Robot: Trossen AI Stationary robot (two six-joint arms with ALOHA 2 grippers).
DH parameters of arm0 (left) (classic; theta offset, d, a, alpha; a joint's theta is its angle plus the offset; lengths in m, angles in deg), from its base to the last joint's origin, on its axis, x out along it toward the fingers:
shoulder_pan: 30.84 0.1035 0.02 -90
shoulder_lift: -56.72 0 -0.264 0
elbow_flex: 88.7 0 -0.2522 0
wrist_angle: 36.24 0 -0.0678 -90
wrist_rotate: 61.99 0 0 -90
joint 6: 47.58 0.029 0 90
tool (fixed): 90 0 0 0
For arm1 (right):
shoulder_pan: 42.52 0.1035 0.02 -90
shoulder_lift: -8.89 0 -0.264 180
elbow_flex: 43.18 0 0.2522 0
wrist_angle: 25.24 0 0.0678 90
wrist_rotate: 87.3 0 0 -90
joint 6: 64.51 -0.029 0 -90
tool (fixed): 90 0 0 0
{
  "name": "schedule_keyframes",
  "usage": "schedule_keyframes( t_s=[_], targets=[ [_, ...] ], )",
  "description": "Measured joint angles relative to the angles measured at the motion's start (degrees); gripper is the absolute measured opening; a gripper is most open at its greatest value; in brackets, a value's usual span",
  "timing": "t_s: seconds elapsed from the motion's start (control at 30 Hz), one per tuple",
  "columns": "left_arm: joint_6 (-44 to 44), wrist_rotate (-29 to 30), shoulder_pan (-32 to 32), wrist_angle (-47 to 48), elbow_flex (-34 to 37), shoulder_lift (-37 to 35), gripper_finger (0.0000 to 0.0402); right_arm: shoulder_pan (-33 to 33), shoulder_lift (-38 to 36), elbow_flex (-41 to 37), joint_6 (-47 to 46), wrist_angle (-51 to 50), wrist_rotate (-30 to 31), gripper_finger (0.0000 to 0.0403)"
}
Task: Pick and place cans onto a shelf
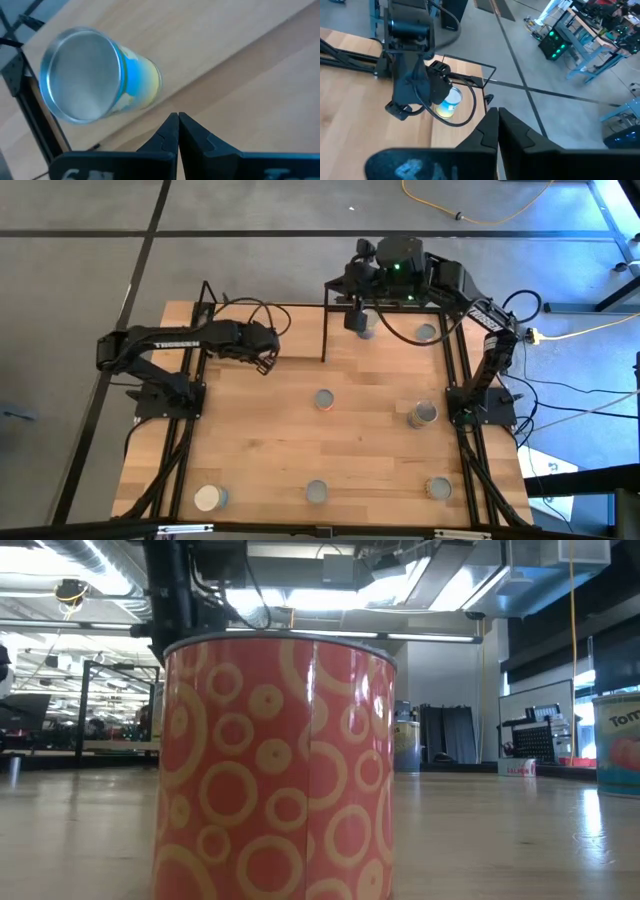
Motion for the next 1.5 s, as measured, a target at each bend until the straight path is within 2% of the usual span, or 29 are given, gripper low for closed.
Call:
schedule_keyframes(
  t_s=[0.33,0.97,1.13,1.3,1.5],
  targets=[
    [3.69,4.77,1.03,-0.20,0.00,3.68,0.0000,0.02,0.00,-0.02,0.00,-0.93,-0.04,0.0010],
    [14.26,9.53,11.04,0.30,0.00,4.19,0.0000,0.02,0.00,-0.07,0.22,-2.39,-0.05,0.0010],
    [14.89,8.25,13.04,0.29,0.00,4.19,0.0000,0.02,0.00,-0.07,0.22,-2.59,-0.04,0.0010],
    [14.39,3.56,10.78,0.30,0.00,4.16,0.0000,0.02,0.00,-0.07,0.22,-3.61,-0.04,0.0010],
    [14.41,5.37,9.08,0.30,0.00,4.16,0.0000,0.02,0.00,-0.07,0.22,-3.67,-0.05,0.0010]
  ],
)
